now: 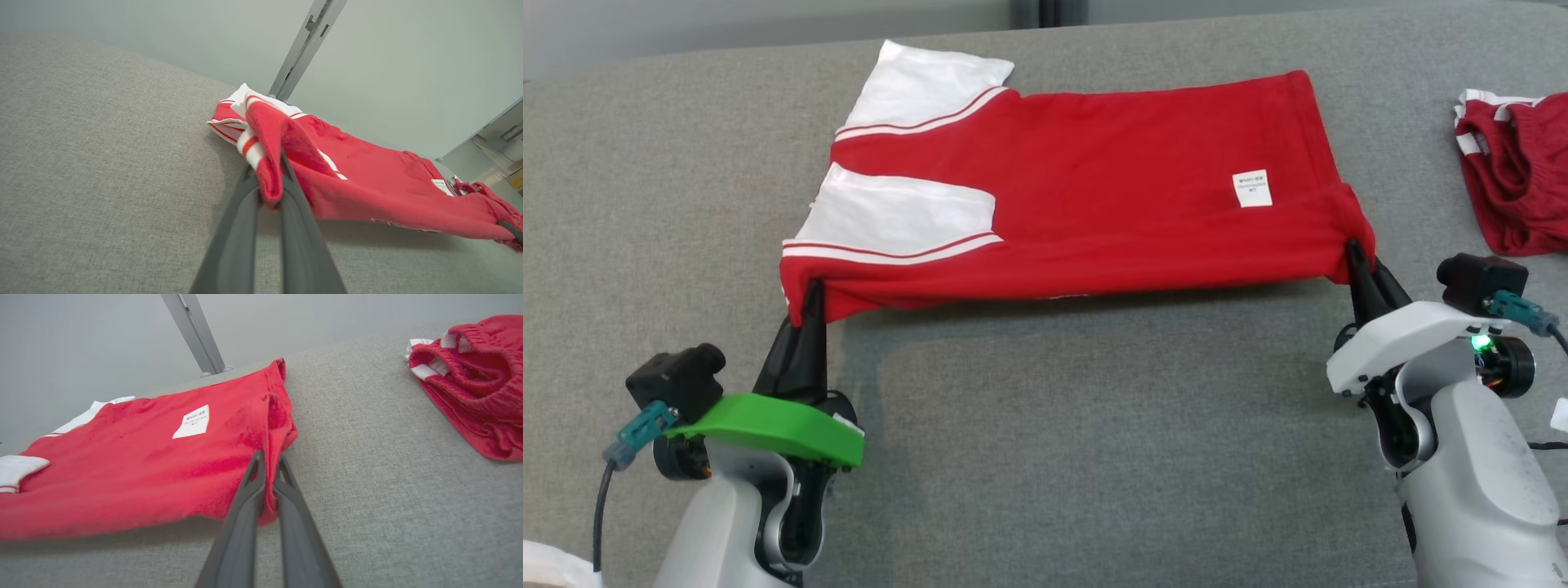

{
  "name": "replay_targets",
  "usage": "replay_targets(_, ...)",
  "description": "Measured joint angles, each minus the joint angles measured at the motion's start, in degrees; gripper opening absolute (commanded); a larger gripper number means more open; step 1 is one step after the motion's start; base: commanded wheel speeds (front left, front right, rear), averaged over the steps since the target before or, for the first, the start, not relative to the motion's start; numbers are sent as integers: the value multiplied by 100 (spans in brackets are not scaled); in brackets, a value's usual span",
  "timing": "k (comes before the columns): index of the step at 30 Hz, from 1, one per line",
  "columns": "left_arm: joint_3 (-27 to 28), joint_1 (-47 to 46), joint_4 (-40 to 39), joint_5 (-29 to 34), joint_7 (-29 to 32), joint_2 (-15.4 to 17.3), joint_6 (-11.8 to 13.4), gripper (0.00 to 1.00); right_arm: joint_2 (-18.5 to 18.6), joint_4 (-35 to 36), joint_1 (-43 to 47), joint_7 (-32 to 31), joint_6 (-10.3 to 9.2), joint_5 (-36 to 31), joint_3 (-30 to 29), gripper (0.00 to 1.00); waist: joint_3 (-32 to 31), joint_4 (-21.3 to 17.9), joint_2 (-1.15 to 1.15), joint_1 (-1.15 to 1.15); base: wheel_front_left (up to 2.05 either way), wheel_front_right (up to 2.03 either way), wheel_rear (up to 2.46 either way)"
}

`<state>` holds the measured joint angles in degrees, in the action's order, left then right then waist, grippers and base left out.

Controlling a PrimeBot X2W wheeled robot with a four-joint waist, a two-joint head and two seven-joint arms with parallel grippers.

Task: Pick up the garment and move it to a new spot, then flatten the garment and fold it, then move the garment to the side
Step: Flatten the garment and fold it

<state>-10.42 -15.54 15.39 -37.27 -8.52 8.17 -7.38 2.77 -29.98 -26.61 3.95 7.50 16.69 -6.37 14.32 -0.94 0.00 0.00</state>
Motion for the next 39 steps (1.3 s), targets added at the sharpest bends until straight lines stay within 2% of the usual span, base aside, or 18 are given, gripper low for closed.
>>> replay_targets(5,-104,495,-575,121,259,244,44,0,-2,829,397,-334,1,23,-179,0,-181,-44,0,0,0,0,0)
replay_targets(12,-168,1477,-1436,164,661,516,311,0,-4,1933,1508,-802,3,-49,-394,0,-358,-121,0,0,0,0,0)
replay_targets(17,-175,2023,-1621,79,749,509,489,0,-7,2131,2111,-927,4,133,-413,0,-386,-173,0,0,0,0,0)
replay_targets(21,-263,2247,-1534,11,823,410,544,0,-3,2085,2315,-938,4,3,-372,0,-353,-203,0,0,0,0,0)
replay_targets(23,-286,2279,-1462,8,854,408,561,0,-5,2024,2350,-904,4,2,-336,20,-340,-201,0,0,0,0,0)
replay_targets(24,-290,2298,-1418,-4,891,408,561,0,-5,1991,2363,-896,4,-16,-330,56,-336,-200,0,0,0,0,0)
replay_targets(25,-300,2320,-1384,-7,900,410,561,23,-5,1969,2366,-887,4,-48,-333,100,-333,-199,0,0,0,0,0)
replay_targets(26,-313,2335,-1348,-7,904,423,563,49,-5,1942,2366,-857,4,-88,-343,100,-332,-197,0,0,0,0,0)
replay_targets(27,-316,2337,-1323,1,911,448,566,100,-5,1915,2366,-843,3,-112,-359,100,-332,-195,0,0,0,0,0)
replay_targets(33,-257,2411,-1304,1,946,619,588,100,1,1804,2356,-687,3,-183,-568,100,-376,-190,0,0,0,0,0)
replay_targets(39,-151,2325,-1589,101,1056,931,587,100,4,1834,2181,-506,3,-267,-656,100,-423,-203,0,0,0,0,0)
